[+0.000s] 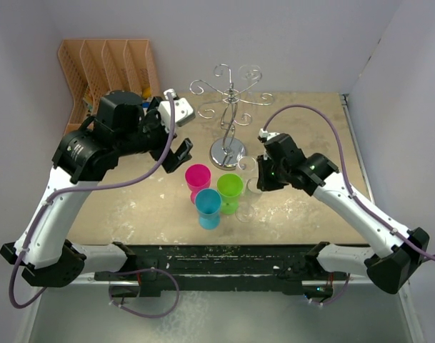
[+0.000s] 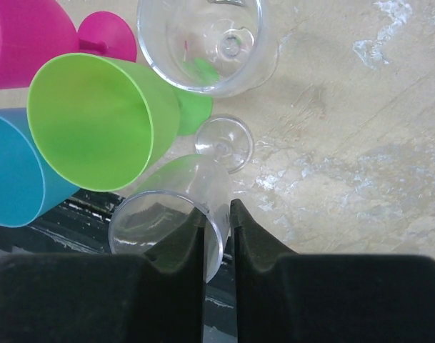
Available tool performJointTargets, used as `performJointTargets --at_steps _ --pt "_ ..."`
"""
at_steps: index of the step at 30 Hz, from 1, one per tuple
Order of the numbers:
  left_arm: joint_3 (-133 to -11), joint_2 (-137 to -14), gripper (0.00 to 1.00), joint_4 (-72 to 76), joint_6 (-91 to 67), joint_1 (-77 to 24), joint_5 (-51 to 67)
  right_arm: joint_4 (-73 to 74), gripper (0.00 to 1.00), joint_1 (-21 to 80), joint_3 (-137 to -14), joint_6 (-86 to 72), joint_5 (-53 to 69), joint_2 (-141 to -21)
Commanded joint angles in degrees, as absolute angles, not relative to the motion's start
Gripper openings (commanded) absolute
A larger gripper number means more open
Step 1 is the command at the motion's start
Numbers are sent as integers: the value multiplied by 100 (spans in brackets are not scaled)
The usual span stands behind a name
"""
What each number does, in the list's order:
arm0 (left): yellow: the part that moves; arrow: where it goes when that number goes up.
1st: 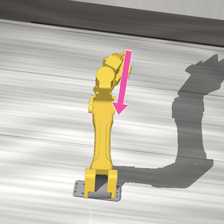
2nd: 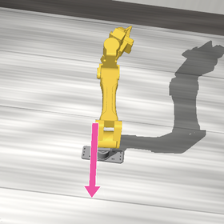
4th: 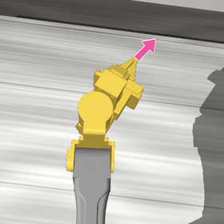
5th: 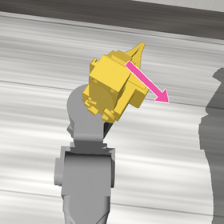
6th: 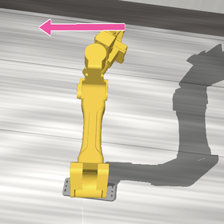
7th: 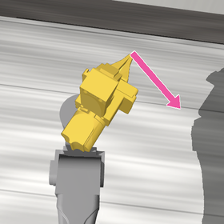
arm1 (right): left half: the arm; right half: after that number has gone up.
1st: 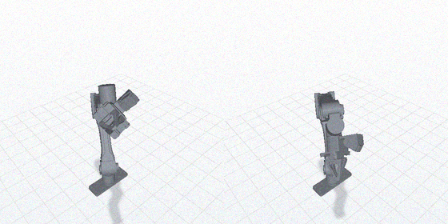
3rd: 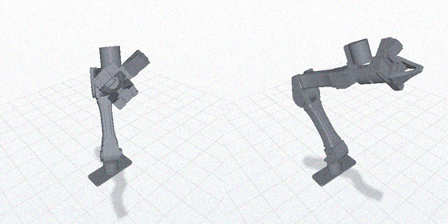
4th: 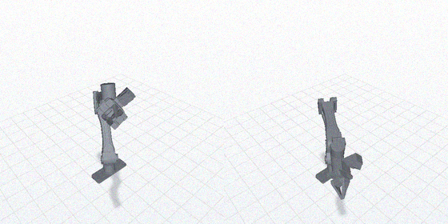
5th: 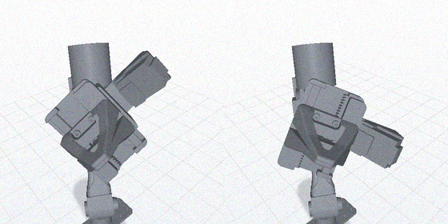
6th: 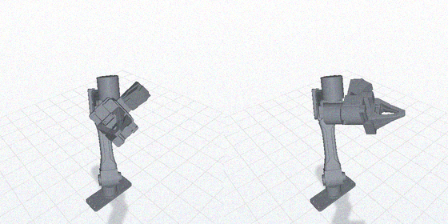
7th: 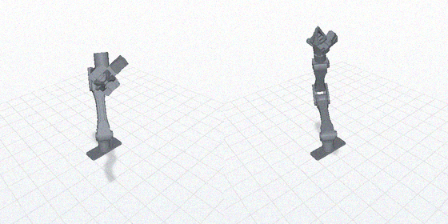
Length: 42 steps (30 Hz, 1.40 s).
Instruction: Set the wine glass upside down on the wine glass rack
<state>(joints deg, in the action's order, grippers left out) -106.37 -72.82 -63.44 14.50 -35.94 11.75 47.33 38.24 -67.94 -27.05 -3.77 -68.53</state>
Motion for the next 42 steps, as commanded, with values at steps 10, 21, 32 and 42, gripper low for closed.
performJointTargets --at_steps 10,21,32,42 --pt "-10533 -7007 100 -6160 1371 -3473 1466 5624 0 3920 -7379 -2740 -1179 -6807" --pt "-10927 -7083 99 -6202 986 -3366 2595 7475 0 3921 -8790 -2913 -2431 -6460" --pt "-10942 -7228 99 -4962 -440 -3302 3644 7161 0 3924 -11816 -2436 -5376 -6845" --pt "-10844 -7929 99 -2848 -2979 -2941 4919 524 0 3923 -10067 -122 -3388 -5268"
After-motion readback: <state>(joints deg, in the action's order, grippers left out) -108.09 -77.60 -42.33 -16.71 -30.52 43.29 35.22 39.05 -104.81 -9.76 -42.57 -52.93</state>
